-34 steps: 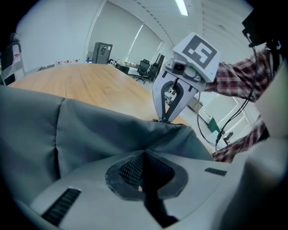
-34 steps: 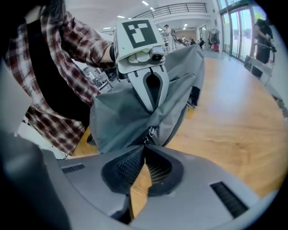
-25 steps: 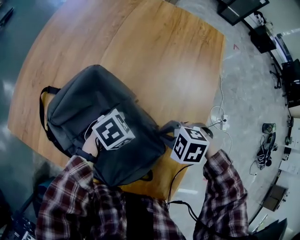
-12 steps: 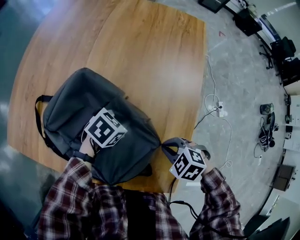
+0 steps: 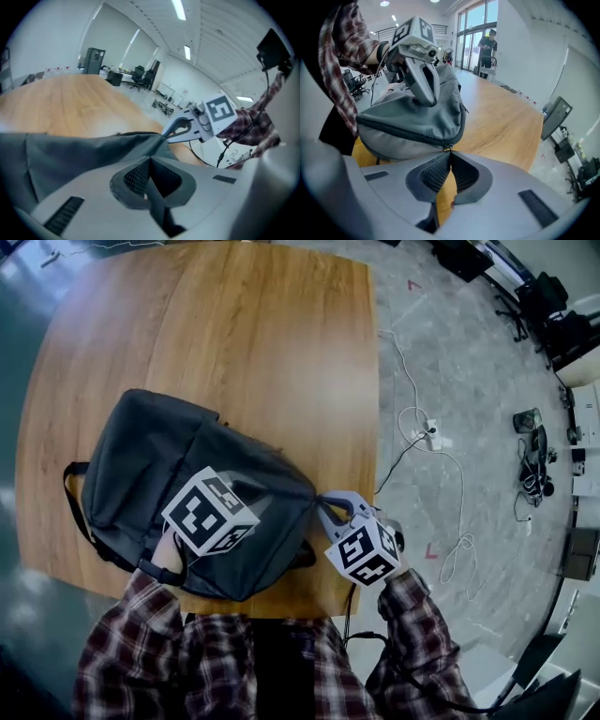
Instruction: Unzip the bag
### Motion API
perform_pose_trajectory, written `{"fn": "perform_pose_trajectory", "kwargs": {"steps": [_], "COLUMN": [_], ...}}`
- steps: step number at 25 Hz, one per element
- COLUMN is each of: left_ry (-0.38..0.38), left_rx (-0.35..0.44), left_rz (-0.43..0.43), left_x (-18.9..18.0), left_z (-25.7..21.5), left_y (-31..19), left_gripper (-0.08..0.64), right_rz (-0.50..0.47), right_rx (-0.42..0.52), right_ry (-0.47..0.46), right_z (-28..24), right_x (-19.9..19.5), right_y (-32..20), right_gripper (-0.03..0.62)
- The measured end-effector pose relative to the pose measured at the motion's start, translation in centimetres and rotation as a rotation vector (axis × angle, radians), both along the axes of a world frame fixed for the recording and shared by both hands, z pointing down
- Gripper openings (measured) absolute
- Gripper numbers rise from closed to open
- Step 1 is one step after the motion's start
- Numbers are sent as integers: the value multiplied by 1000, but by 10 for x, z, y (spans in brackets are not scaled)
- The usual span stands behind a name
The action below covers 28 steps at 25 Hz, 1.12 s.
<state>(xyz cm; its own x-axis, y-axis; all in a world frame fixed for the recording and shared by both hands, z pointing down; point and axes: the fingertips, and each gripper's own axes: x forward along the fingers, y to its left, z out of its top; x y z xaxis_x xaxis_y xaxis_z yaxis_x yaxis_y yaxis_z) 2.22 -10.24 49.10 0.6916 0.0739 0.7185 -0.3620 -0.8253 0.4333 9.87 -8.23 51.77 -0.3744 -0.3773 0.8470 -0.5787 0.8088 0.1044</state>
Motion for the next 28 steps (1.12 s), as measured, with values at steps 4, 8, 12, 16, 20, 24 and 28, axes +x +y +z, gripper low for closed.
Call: {"fn": "perform_pose_trajectory", "kwargs": {"steps": [4, 8, 12, 16, 20, 24, 28], "left_ry": [-17, -47, -46, 25, 32, 32, 31], "left_rx": [93, 134, 15, -75, -99, -122, -144], "left_rz": [129, 136, 157, 96, 86, 50, 16], "left_x": [49, 75, 81, 85, 89, 88, 89], "left_z": [-12, 4, 35, 40, 45, 44, 45], "left_y": [-14, -47, -47, -46, -50, -52, -57], "left_gripper": [9, 9, 9, 9, 9, 9, 9], "right_rz": [-5, -8, 13, 55, 89, 91, 85], "right_rx": [74, 83, 43, 16, 5, -24, -84], "right_ry": [22, 36, 35, 19, 47, 70, 18], "right_z": [-10, -1, 11, 9, 4, -4, -10], "right_x": [5, 8, 11, 10, 3, -16, -41], "right_y": [-39, -58, -49, -31, -14, 12, 51], "right_gripper": [17, 17, 17, 18, 18, 18, 18]}}
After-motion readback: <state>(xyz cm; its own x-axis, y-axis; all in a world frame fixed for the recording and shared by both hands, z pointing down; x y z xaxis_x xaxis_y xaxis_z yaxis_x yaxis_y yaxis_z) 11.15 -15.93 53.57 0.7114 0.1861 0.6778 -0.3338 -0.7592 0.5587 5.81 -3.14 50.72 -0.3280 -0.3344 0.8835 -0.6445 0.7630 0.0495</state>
